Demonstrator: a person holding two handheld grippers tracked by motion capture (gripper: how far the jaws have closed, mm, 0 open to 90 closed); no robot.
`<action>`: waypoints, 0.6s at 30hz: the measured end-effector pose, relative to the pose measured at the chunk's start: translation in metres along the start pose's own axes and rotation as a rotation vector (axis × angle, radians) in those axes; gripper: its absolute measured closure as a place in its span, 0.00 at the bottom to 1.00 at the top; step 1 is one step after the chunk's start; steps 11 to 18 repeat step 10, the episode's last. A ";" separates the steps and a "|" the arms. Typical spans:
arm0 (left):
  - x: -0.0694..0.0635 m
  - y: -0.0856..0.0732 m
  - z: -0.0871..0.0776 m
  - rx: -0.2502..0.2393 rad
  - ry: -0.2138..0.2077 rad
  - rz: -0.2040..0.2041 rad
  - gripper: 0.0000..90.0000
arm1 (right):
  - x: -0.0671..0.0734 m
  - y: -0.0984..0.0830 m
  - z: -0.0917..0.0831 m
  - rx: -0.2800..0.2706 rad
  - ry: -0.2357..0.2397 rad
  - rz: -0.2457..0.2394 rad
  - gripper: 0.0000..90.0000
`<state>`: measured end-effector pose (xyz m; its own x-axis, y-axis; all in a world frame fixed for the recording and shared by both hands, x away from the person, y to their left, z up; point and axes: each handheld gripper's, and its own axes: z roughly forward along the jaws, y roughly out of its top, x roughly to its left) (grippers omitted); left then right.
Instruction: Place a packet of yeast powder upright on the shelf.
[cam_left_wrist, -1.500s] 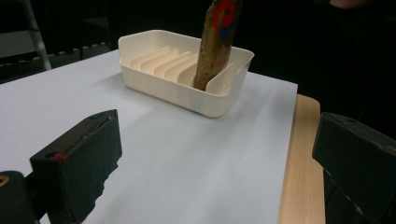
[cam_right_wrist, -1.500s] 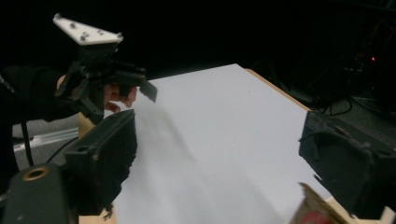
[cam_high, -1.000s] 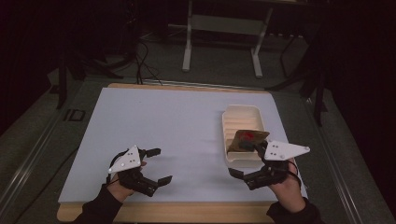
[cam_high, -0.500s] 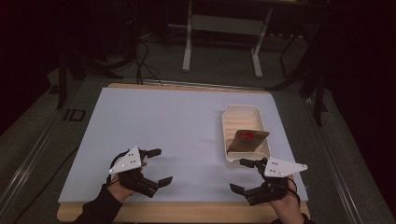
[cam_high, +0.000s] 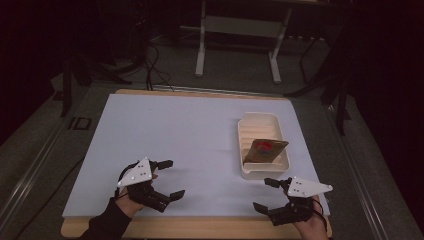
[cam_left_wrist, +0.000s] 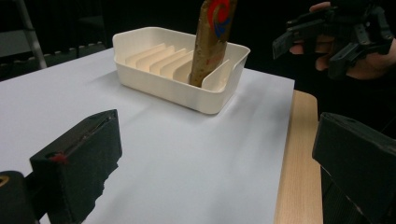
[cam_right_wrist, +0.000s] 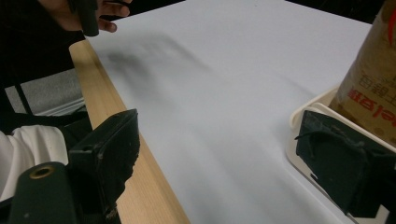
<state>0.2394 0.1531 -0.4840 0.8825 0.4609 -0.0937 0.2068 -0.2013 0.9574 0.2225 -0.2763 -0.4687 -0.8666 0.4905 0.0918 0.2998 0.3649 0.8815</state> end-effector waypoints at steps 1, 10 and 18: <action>0.000 0.000 0.000 -0.002 -0.002 -0.001 0.02 | -0.001 0.000 0.000 -0.004 0.001 0.005 0.15; 0.000 0.000 0.001 -0.002 -0.003 0.002 0.02 | -0.001 0.000 0.001 -0.014 0.004 0.002 0.15; 0.000 0.000 0.001 -0.002 -0.003 0.002 0.02 | -0.001 0.000 0.001 -0.014 0.004 0.002 0.15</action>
